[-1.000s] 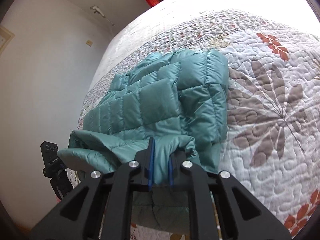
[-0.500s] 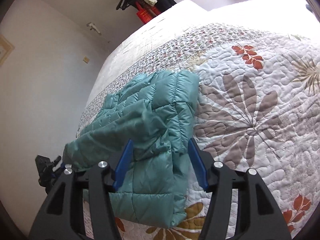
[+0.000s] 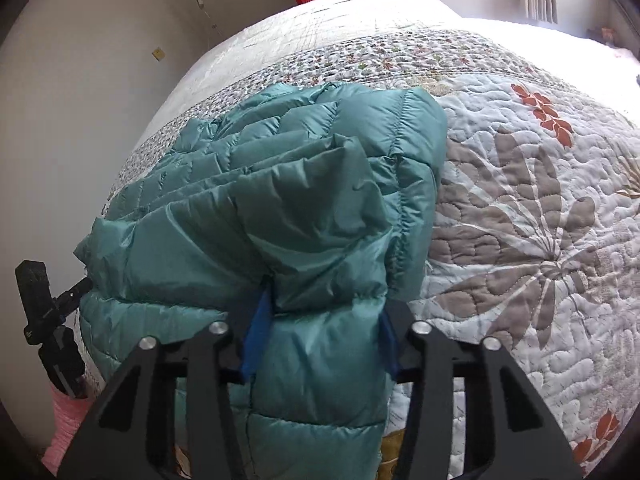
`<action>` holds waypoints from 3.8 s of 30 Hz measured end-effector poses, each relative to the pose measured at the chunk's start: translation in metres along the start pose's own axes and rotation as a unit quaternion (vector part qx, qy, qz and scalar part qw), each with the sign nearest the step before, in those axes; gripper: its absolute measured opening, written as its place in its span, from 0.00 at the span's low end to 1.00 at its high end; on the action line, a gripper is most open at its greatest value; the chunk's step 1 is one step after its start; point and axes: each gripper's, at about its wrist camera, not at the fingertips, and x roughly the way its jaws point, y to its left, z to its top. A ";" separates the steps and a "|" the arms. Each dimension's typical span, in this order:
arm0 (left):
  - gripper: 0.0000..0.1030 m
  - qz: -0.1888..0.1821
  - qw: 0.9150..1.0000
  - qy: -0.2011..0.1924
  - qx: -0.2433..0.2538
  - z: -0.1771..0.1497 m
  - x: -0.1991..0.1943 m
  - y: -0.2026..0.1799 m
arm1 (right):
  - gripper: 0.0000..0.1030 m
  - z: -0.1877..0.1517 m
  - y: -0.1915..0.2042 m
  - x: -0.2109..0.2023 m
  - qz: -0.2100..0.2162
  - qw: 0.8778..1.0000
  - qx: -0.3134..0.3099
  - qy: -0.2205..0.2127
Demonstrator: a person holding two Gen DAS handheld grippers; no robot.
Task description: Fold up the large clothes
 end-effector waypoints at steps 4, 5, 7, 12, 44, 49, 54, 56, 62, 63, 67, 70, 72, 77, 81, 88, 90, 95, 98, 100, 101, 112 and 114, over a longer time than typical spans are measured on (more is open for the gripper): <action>0.13 0.018 1.000 -0.016 0.019 -0.006 -0.008 -0.008 | 0.10 -0.012 0.000 -0.018 0.000 1.000 0.000 -0.014; 0.10 0.011 1.000 -0.023 0.016 -0.009 -0.015 -0.009 | 0.09 -0.016 -0.001 -0.024 0.007 1.000 0.002 -0.018; 0.07 -0.001 0.999 -0.041 0.020 -0.016 -0.031 -0.013 | 0.08 -0.025 0.002 -0.038 0.010 1.000 -0.001 -0.028; 0.05 -0.010 0.995 -0.088 0.044 -0.023 -0.065 -0.034 | 0.07 -0.036 0.012 -0.071 0.021 0.998 -0.015 -0.051; 0.09 0.095 0.995 -0.009 -0.037 0.138 0.107 0.016 | 0.14 0.142 -0.031 0.068 -0.059 0.995 0.079 -0.012; 0.13 0.086 0.995 -0.005 -0.058 0.136 0.089 0.018 | 0.36 0.132 -0.032 0.045 -0.048 0.994 0.093 -0.036; 0.30 0.066 0.996 -0.028 -0.046 0.110 0.036 0.008 | 0.42 0.098 -0.031 -0.002 -0.030 0.995 0.076 -0.049; 0.35 0.061 0.997 -0.031 -0.032 0.095 0.018 0.001 | 0.44 0.081 -0.034 -0.014 -0.016 0.996 0.070 -0.047; 0.45 0.051 0.998 -0.025 -0.007 0.036 -0.010 -0.012 | 0.48 0.017 -0.031 -0.029 0.002 0.998 0.056 -0.034; 0.45 0.048 0.999 -0.023 -0.009 0.029 -0.010 -0.012 | 0.48 0.008 -0.030 -0.029 0.008 0.998 0.056 -0.034; 0.41 0.036 0.999 -0.014 -0.031 0.010 -0.004 -0.010 | 0.47 -0.011 -0.030 -0.024 0.023 0.998 0.059 -0.029; 0.21 0.045 0.998 -0.014 -0.039 0.006 0.003 -0.010 | 0.27 -0.012 -0.031 -0.016 0.043 0.997 0.064 -0.023; 0.08 0.039 0.998 -0.011 -0.044 0.006 0.004 -0.010 | 0.12 -0.012 -0.029 -0.015 0.060 0.996 0.064 -0.020; 0.03 0.025 0.999 -0.028 -0.033 0.008 -0.011 -0.015 | 0.04 -0.012 -0.022 -0.034 0.069 0.996 0.050 -0.039; 0.03 0.020 0.999 -0.014 -0.036 0.004 -0.007 -0.007 | 0.03 -0.017 -0.027 -0.030 0.062 0.996 0.057 -0.016; 0.04 0.025 0.999 0.004 -0.029 -0.006 0.008 0.001 | 0.04 -0.024 -0.037 -0.003 0.056 0.996 0.066 0.008; 0.07 0.030 0.999 0.003 -0.018 -0.004 0.003 -0.002 | 0.08 -0.023 -0.033 -0.008 0.051 0.997 0.056 0.002; 0.38 0.037 0.999 -0.020 -0.017 0.007 -0.020 0.000 | 0.31 -0.021 -0.031 -0.033 0.045 0.997 0.051 -0.031; 0.53 0.053 0.998 -0.036 -0.023 0.018 -0.027 0.008 | 0.53 -0.017 -0.036 -0.044 0.037 0.996 0.060 -0.054; 0.61 0.042 0.998 -0.032 -0.033 0.029 -0.025 0.015 | 0.66 -0.009 -0.041 -0.045 0.052 0.994 0.071 -0.058; 0.64 0.036 0.998 -0.029 -0.037 0.034 -0.021 0.018 | 0.68 -0.005 -0.045 -0.043 0.058 0.994 0.077 -0.059; 0.72 0.005 0.999 0.001 -0.053 0.057 0.031 0.043 | 0.73 0.026 -0.071 0.014 0.095 0.987 0.132 -0.016; 0.72 -0.018 0.998 0.003 -0.063 0.059 0.039 0.047 | 0.74 0.028 -0.076 0.023 0.108 0.984 0.140 -0.010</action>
